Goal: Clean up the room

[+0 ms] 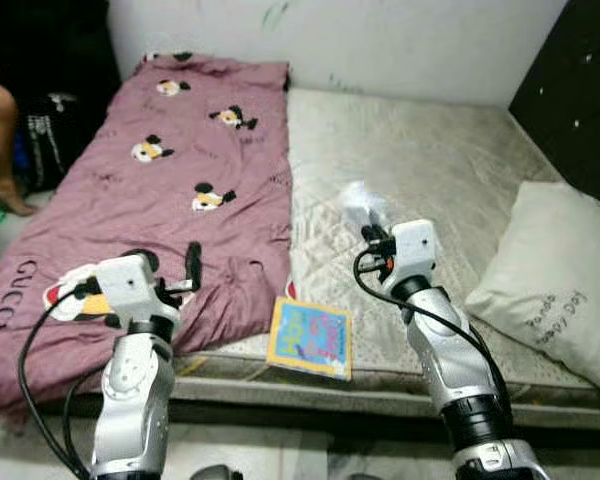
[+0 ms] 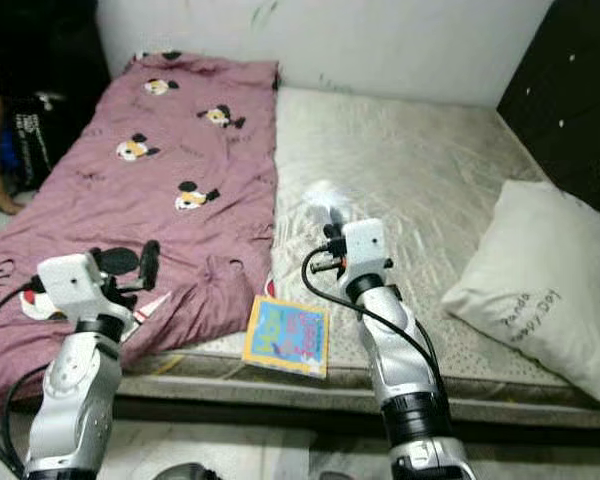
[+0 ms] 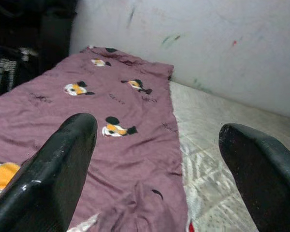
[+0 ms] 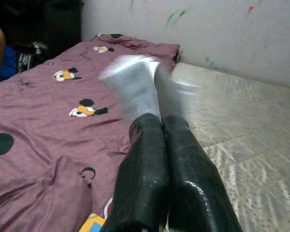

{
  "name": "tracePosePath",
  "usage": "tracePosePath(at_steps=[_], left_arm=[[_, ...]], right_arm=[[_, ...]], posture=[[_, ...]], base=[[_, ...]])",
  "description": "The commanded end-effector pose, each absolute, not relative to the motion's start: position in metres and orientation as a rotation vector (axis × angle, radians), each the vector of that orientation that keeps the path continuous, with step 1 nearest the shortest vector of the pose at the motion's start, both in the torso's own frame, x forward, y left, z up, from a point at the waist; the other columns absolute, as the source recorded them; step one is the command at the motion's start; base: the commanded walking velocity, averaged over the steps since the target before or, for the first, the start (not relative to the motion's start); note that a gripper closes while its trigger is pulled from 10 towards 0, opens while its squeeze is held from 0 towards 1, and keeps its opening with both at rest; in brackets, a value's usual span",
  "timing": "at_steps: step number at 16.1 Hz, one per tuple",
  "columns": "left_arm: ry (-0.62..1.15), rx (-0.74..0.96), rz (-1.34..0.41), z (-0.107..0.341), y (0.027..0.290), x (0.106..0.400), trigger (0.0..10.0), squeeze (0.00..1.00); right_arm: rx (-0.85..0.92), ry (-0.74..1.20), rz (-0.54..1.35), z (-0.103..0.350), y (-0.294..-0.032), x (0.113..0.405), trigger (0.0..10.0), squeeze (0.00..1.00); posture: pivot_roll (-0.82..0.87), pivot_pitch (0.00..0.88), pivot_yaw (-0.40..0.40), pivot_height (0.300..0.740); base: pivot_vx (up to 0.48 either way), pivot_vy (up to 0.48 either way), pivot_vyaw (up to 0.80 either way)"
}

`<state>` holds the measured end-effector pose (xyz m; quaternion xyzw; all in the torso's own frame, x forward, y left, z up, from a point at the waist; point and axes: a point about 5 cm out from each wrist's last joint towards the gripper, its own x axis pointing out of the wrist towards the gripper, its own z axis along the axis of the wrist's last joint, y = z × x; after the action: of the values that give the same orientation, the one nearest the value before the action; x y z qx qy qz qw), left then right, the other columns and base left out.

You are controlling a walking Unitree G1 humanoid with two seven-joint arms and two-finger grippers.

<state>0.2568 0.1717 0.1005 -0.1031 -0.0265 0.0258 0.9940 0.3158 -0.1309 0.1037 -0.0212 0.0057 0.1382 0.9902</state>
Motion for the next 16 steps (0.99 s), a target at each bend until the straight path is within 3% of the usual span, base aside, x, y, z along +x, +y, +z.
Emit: tracePosePath(at_steps=[1,3,10,14,16], left_arm=[[-0.071,-0.212,0.026,0.105,0.166,0.258,10.0,0.0],[-0.067,-0.211,0.028,0.104,0.167,0.257,10.0,0.0],[-0.064,-0.186,0.041,0.102,0.174,0.254,10.0,0.0],[-0.065,-0.183,0.021,0.101,0.173,0.254,10.0,0.0],[-0.069,-0.188,0.011,0.102,0.171,0.254,10.0,0.0]], right_arm=[[-0.048,0.002,0.257,0.107,-0.138,0.317,10.0,0.0],[-0.054,-0.002,0.25,0.107,-0.14,0.316,10.0,0.0],[-0.019,0.012,0.215,0.103,-0.144,0.304,10.0,0.0],[-0.01,0.022,0.2,0.099,-0.147,0.299,10.0,0.0],[-0.019,0.018,0.203,0.101,-0.147,0.301,10.0,0.0]], posture=[[-0.02,0.007,-0.041,0.74],[-0.02,0.005,-0.037,0.74],[-0.02,0.0,-0.03,0.74],[-0.02,0.0,-0.023,0.74],[-0.02,0.0,-0.026,0.74]], base=[[0.0,0.0,-0.8],[0.0,0.0,-0.8],[0.0,0.0,0.0],[0.0,0.0,-0.75],[0.319,0.0,0.0]])
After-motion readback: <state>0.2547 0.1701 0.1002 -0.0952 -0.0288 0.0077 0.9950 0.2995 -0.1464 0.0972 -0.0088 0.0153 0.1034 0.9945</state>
